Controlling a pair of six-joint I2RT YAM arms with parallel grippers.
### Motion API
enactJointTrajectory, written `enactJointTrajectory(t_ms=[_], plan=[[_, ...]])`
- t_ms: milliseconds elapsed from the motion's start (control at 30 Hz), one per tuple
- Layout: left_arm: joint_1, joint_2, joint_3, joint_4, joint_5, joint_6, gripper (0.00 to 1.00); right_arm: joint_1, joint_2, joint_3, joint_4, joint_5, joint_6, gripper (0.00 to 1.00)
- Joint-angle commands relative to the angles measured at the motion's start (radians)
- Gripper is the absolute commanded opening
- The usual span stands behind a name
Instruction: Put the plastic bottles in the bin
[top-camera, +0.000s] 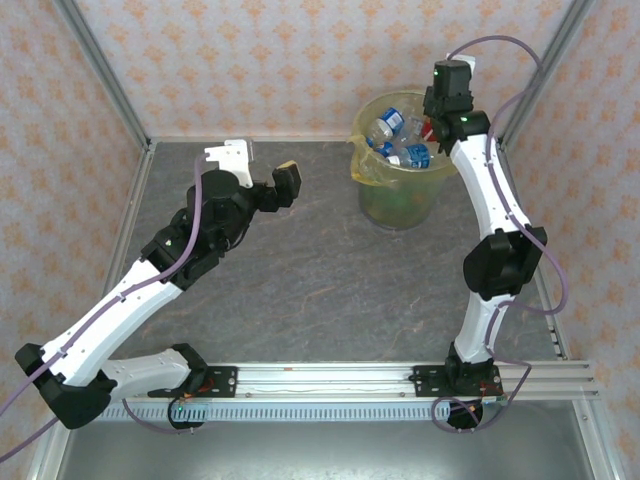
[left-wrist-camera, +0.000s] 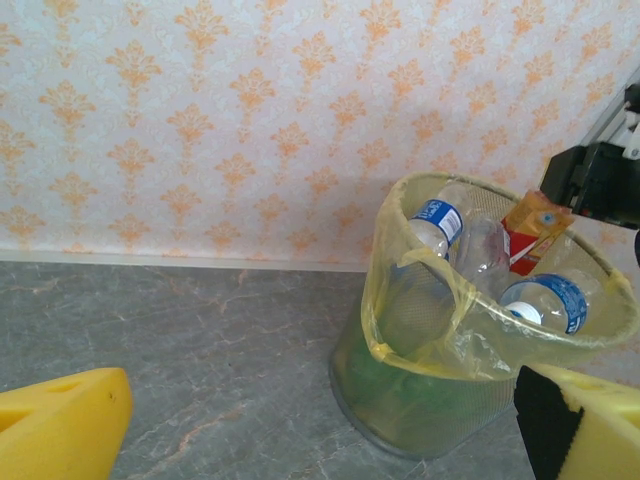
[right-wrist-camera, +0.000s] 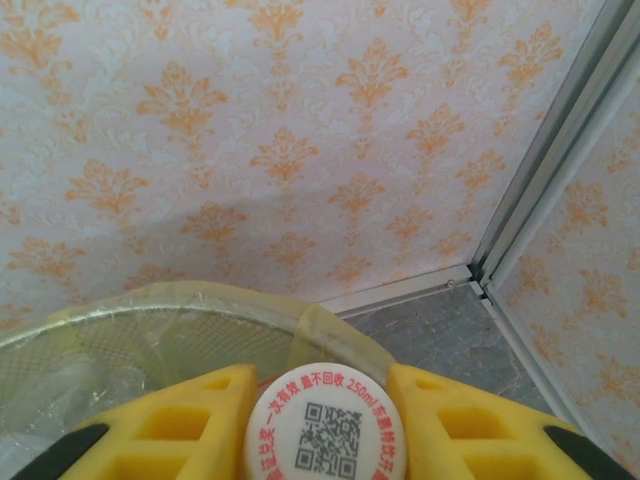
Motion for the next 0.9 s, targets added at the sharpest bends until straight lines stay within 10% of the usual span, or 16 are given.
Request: enactJointTrajectory(t_ms=[0, 700, 867], plan=[[0.011, 0.011, -0.005, 0.027, 0.010, -0.003, 0.99, 0.027, -0.016, -0.053, -0.015, 0.067, -0.065, 0.36], [0.057, -0.019, -0.025, 0.025, 0.058, 0.001, 0.99, 0.074, -0.047, -0.018, -0.082, 0.276, -0.105, 0.37], [0.063, -0.014, -0.020, 0.028, 0.076, -0.001, 0.99, 0.075, -0.041, -0.002, -0.121, 0.225, -0.052, 0.90]])
